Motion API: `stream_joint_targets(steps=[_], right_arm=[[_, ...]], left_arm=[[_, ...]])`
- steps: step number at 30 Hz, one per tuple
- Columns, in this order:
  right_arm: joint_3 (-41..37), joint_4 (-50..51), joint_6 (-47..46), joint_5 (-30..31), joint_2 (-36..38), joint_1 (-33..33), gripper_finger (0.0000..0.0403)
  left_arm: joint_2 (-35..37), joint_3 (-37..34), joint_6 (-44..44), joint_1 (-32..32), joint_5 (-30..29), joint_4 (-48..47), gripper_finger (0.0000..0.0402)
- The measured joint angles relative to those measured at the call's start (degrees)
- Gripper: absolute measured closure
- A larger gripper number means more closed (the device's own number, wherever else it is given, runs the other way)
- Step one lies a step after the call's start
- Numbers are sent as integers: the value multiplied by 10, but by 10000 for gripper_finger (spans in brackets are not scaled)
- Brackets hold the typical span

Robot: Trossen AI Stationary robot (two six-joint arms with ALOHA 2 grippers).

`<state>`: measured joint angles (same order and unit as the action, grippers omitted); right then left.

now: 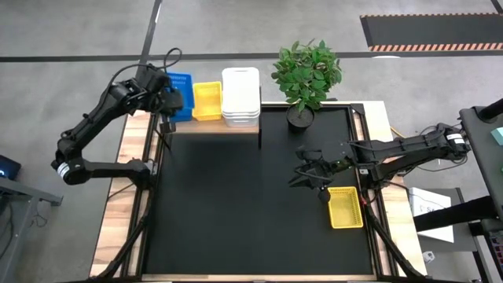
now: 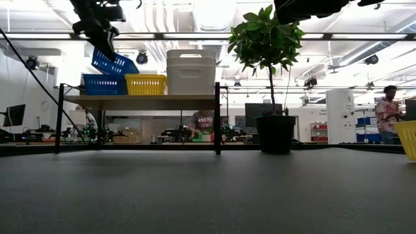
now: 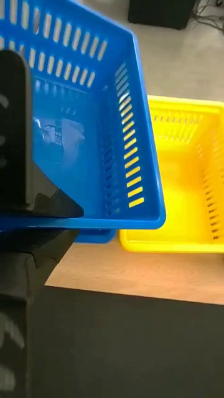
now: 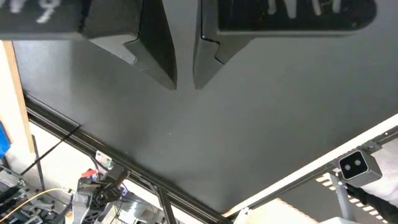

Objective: Stack baskets on shelf by color
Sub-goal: Stack the blue bin into the blue bin on the shelf

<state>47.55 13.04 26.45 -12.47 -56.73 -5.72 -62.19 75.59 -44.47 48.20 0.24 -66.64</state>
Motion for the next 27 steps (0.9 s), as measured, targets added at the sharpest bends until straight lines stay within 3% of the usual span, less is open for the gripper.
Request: stream_joint_targets(steps=[17, 27], right_arm=[[-5, 0, -5, 0, 0, 0, 359], [-7, 0, -5, 0, 0, 0, 359]], left_arm=[[-4, -1, -25, 1, 14, 1, 398], [-3, -1, -25, 1, 13, 2, 315]])
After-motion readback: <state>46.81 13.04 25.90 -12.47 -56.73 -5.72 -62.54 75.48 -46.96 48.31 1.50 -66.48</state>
